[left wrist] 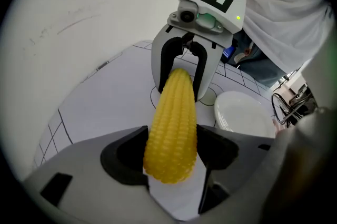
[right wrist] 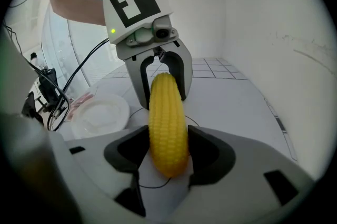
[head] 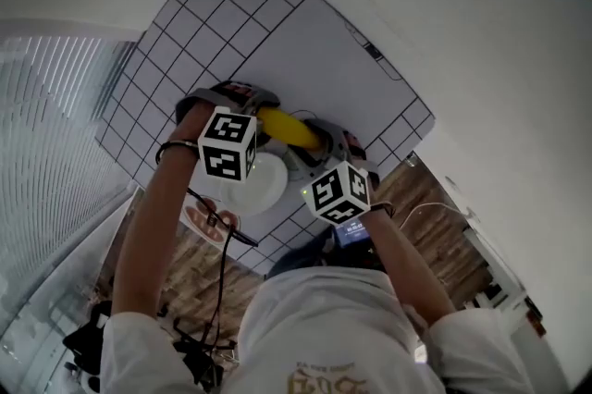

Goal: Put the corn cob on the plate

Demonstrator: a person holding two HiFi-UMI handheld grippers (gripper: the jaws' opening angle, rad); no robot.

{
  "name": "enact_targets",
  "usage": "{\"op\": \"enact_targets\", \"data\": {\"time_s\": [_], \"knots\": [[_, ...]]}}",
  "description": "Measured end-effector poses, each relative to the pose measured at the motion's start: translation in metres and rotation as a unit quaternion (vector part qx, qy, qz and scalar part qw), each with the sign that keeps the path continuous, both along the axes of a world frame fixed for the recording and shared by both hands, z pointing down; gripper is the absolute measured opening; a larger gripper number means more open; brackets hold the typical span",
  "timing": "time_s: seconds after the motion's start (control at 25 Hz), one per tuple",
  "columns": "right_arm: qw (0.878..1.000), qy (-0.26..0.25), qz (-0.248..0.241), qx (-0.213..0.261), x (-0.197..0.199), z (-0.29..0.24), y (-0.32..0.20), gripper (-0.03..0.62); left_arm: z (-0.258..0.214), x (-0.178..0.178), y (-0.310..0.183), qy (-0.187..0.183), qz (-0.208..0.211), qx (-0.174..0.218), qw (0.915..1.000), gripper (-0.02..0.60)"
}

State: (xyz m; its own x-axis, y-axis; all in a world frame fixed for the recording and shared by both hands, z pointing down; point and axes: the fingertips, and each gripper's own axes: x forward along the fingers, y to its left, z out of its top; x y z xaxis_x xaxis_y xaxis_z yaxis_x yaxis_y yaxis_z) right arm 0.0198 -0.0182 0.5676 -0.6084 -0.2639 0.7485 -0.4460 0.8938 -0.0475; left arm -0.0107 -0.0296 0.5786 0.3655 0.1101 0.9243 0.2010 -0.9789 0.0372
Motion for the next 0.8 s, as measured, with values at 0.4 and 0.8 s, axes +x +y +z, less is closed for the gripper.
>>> {"op": "enact_targets", "data": {"time_s": [0.4,0.8], "knots": [[1.0,0.011,-0.02,-0.009,-0.001,0.001,-0.002,0.23,0.0,-0.001,-0.001,-0.039,0.01,0.005,0.9992,0.273],[0.997,0.023,-0.068,0.013,0.003,-0.012,-0.008,0.23,-0.014,0.002,-0.004,-0.058,-0.033,0.029,0.9974,0.268]]}}
